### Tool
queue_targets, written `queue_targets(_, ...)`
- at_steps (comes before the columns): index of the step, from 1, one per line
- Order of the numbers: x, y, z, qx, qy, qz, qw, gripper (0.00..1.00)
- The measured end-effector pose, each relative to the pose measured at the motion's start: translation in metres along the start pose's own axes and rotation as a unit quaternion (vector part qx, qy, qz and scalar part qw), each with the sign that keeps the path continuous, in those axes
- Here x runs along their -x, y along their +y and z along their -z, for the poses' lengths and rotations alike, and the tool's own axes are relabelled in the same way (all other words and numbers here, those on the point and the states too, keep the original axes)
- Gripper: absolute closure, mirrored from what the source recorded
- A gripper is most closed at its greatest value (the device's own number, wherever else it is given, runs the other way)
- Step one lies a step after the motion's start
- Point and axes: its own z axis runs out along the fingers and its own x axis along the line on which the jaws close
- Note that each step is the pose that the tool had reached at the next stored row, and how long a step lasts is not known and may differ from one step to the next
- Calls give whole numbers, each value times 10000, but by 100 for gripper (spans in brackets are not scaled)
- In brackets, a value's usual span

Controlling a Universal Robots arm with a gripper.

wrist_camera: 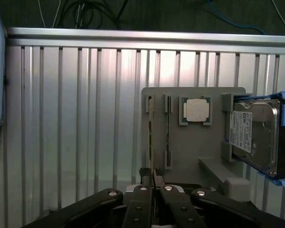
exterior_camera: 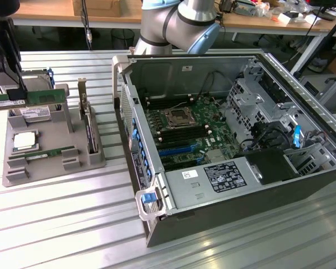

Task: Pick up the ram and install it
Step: 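Pick up the ram and move it above insertion slot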

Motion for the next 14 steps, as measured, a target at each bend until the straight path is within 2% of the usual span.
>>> queue_targets(8, -2, -92, -1, 0, 14, 0, 10000, 88)
queue_targets(14, -2, -119, -1, 0, 23, 0, 10000, 88)
